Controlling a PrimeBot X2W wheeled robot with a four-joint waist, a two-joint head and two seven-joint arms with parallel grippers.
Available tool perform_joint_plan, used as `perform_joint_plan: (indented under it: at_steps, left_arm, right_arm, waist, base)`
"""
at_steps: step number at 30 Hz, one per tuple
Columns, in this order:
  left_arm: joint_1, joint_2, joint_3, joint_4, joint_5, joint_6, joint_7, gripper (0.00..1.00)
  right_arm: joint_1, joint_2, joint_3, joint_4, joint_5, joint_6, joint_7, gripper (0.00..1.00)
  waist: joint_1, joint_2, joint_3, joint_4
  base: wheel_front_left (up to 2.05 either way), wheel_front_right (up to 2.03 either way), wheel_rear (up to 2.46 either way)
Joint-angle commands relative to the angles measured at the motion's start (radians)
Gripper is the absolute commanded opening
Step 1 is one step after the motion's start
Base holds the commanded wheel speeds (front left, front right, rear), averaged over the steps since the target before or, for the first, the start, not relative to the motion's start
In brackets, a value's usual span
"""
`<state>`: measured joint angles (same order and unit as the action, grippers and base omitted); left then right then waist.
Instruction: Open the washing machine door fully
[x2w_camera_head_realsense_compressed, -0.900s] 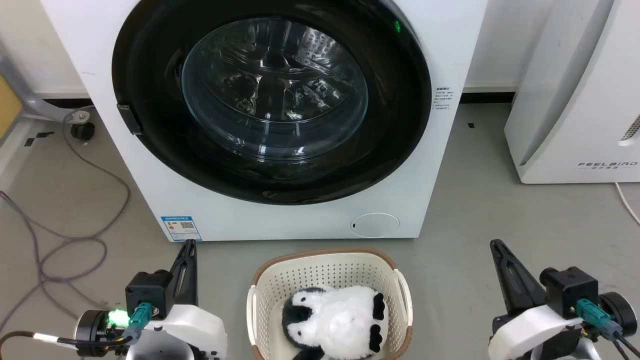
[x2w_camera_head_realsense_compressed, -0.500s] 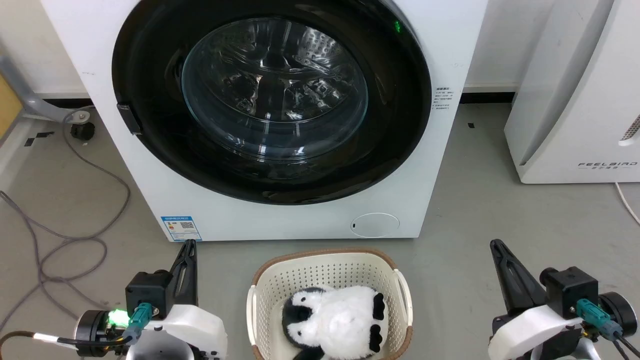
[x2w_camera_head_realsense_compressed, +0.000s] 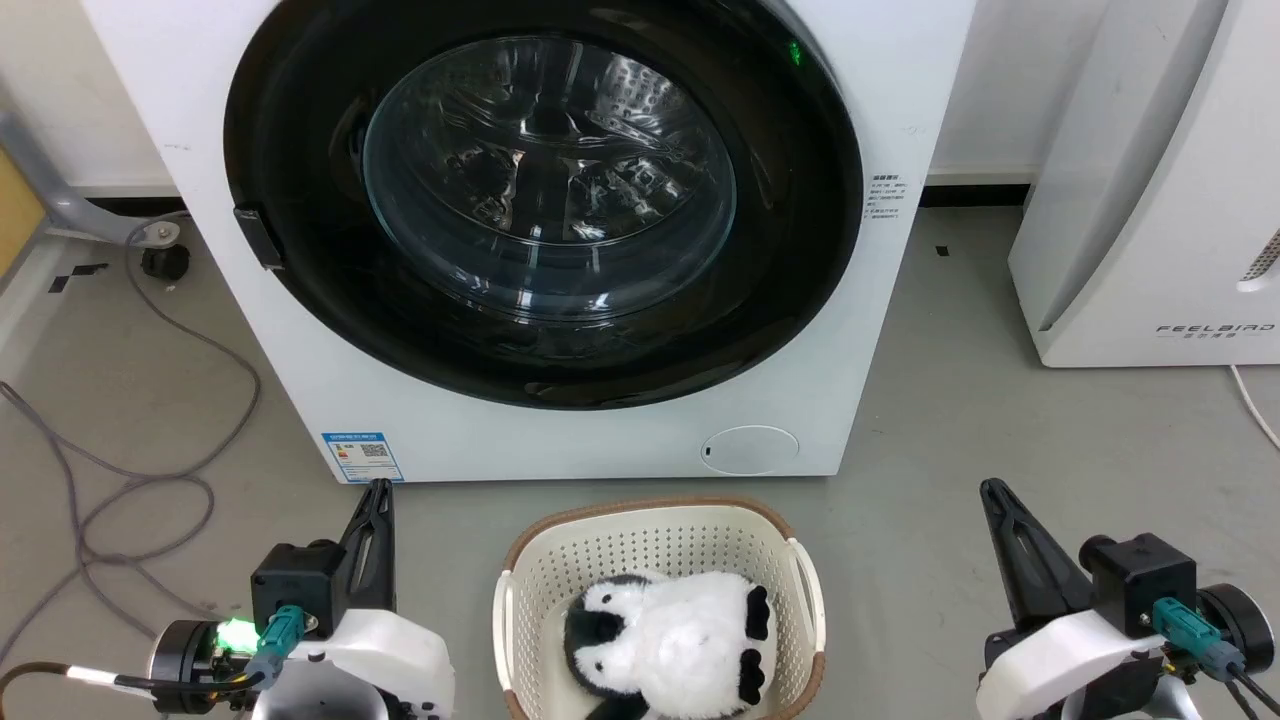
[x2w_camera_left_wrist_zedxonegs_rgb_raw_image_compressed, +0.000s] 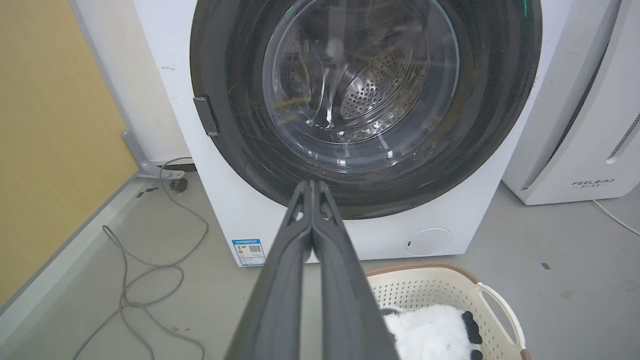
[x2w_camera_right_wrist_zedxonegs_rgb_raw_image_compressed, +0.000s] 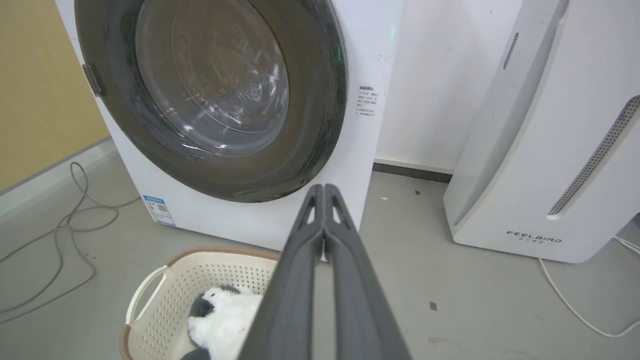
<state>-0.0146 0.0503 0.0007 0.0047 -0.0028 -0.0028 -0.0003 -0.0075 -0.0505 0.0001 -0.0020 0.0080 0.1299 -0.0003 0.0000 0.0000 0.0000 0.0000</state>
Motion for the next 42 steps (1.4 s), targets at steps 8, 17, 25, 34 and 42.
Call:
perform_joint_plan:
  at_steps: [8, 17, 25, 34, 42]
  left_arm:
    - [-0.002, 0.000, -0.004, 0.003, -0.003, 0.006, -0.010, 1.00]
    - [-0.007, 0.000, -0.013, 0.004, -0.009, 0.017, -0.028, 1.00]
    - [-0.010, 0.000, -0.020, 0.004, -0.015, 0.028, -0.047, 1.00]
    - [-0.013, 0.000, -0.028, 0.007, -0.021, 0.039, -0.066, 1.00]
    - [-0.016, 0.000, -0.035, 0.010, -0.027, 0.049, -0.083, 1.00]
  right_arm:
    - [0.001, 0.000, -0.006, -0.003, 0.016, 0.000, -0.010, 1.00]
    - [0.003, 0.000, -0.015, -0.017, 0.057, 0.000, -0.028, 1.00]
    - [0.006, 0.000, -0.018, -0.030, 0.098, 0.000, -0.047, 1.00]
    - [0.006, 0.000, -0.026, -0.036, 0.178, 0.000, -0.066, 1.00]
    - [0.008, 0.000, -0.027, -0.033, 0.347, 0.000, -0.083, 0.00]
  waist:
    - [0.0000, 0.0000, 0.001, 0.000]
    - [0.0000, 0.0000, 0.003, 0.000]
    - [0.0000, 0.0000, 0.005, 0.000]
    - [0.0000, 0.0000, 0.006, 0.001]
    - [0.0000, 0.0000, 0.007, 0.001]
  base:
    - [0.00, 0.00, 0.00]
    - [0.00, 0.00, 0.00]
    - [0.00, 0.00, 0.00]
    - [0.00, 0.00, 0.00]
    - [0.00, 0.00, 0.00]
